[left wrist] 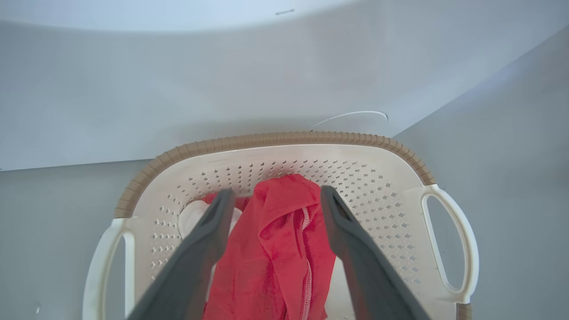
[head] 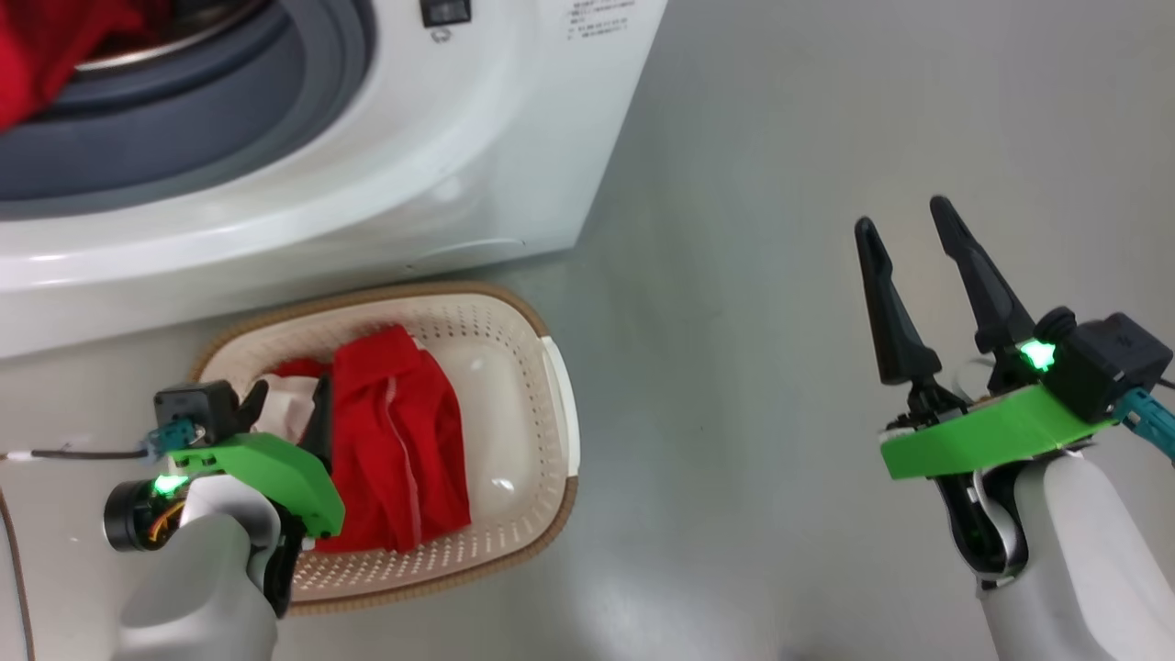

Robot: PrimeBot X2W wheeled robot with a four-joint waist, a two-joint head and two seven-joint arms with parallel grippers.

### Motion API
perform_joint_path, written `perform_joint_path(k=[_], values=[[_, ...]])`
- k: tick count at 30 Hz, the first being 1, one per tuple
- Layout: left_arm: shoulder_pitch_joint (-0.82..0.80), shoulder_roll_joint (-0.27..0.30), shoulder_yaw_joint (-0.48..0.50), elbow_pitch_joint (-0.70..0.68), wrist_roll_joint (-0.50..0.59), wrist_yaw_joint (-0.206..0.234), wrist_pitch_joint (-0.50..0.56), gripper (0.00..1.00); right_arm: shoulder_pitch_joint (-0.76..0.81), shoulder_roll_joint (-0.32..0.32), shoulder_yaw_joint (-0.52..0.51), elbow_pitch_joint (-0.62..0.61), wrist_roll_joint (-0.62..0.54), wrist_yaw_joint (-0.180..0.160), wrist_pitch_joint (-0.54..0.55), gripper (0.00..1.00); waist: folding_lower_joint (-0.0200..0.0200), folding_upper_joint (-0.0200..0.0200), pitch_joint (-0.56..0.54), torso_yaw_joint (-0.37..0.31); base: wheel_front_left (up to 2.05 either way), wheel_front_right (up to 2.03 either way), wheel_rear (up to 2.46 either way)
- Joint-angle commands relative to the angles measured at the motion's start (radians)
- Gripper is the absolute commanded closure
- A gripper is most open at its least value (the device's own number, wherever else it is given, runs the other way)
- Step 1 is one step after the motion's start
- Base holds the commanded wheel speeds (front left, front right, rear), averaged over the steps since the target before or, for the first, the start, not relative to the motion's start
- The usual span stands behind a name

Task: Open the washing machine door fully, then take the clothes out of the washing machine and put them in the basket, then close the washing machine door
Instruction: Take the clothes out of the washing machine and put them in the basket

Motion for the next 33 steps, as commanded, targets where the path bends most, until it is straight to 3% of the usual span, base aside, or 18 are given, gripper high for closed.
perform_joint_path(k=[1,13,24,33], values=[[0.035,0.037,0.032,-0.029,0.000,0.005,-0.012,0.00,0.033,-0.010,0.018,-0.020,-0.007,0.006,-0.012,0.00,0.0000,0.0000,-0.041,0.024,0.00,0.00,0.00],[0.187,0.023,0.188,-0.306,0.088,0.041,-0.012,0.00,0.116,-0.045,0.012,0.004,-0.005,0.006,-0.012,0.00,0.0000,0.0000,-0.191,0.067,0.00,0.00,0.00],[0.344,-0.002,0.324,-0.553,0.201,0.042,-0.012,0.00,0.194,-0.060,-0.001,0.014,0.000,0.006,-0.012,0.00,0.0000,0.0000,-0.301,0.089,0.00,0.00,0.00],[0.478,-0.026,0.381,-0.726,0.266,0.031,-0.012,0.00,0.267,-0.061,-0.022,0.020,0.008,0.006,-0.012,0.00,0.0000,0.0000,-0.385,0.107,0.00,0.00,0.00]])
